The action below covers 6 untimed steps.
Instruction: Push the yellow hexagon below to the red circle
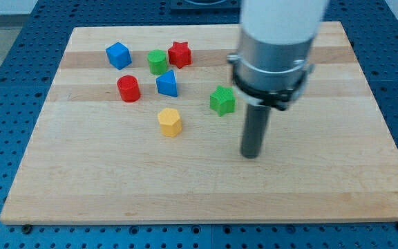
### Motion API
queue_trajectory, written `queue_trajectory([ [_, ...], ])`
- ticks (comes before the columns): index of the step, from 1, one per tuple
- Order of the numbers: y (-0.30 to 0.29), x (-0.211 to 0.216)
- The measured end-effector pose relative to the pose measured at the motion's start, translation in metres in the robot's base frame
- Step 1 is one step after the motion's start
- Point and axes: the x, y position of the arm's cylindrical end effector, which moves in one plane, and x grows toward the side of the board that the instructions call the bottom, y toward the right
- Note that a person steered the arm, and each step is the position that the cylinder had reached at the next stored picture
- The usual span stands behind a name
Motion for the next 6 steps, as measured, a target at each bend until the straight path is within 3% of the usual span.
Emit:
queue_trajectory([
  [1,-0.016,-0.032],
  [2,-0.019,-0.04],
  [5,-0.122,-0.046],
  [6,-0.122,-0.077],
])
